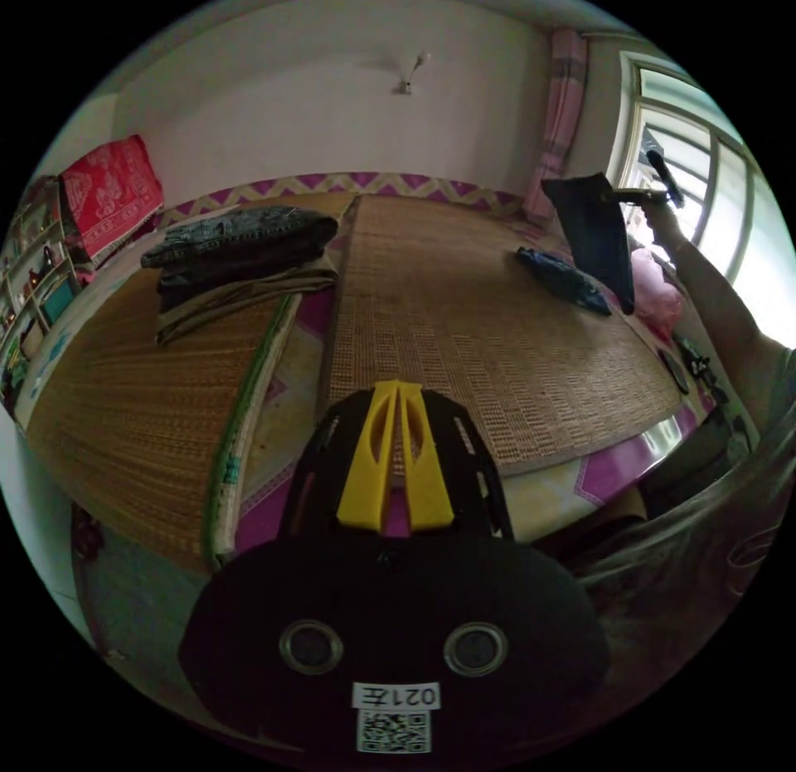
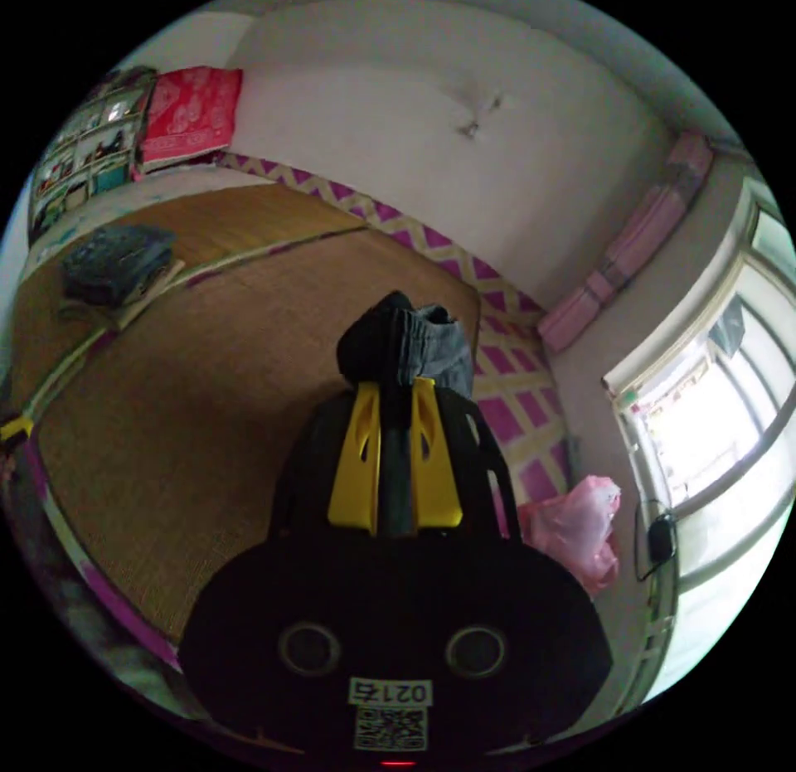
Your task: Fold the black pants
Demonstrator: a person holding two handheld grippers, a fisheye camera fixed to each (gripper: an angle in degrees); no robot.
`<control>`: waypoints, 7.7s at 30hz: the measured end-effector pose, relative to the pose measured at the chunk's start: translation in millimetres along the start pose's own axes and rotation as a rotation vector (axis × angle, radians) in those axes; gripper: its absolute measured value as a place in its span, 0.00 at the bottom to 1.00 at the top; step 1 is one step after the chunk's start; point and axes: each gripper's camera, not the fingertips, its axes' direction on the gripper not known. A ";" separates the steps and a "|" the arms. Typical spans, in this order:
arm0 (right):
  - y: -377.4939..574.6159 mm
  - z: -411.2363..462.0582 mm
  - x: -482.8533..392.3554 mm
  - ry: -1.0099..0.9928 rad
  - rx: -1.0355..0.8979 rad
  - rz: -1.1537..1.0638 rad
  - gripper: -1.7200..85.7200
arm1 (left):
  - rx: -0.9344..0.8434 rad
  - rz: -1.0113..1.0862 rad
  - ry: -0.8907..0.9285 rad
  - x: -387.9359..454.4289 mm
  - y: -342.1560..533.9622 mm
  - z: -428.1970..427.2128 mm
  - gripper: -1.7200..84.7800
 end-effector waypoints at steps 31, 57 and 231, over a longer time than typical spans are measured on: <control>195.5 16.7 -243.3 -0.708 0.069 -0.120 0.08 | -0.038 -0.158 0.173 -147.9 -87.5 77.5 0.01; 657.6 146.7 365.1 -0.796 0.046 1.222 0.06 | -0.184 -0.249 0.361 -239.9 -205.5 202.7 0.05; 668.0 -314.9 304.8 -0.465 0.043 -0.066 0.01 | 0.210 0.566 0.320 -185.9 -88.9 -294.5 0.01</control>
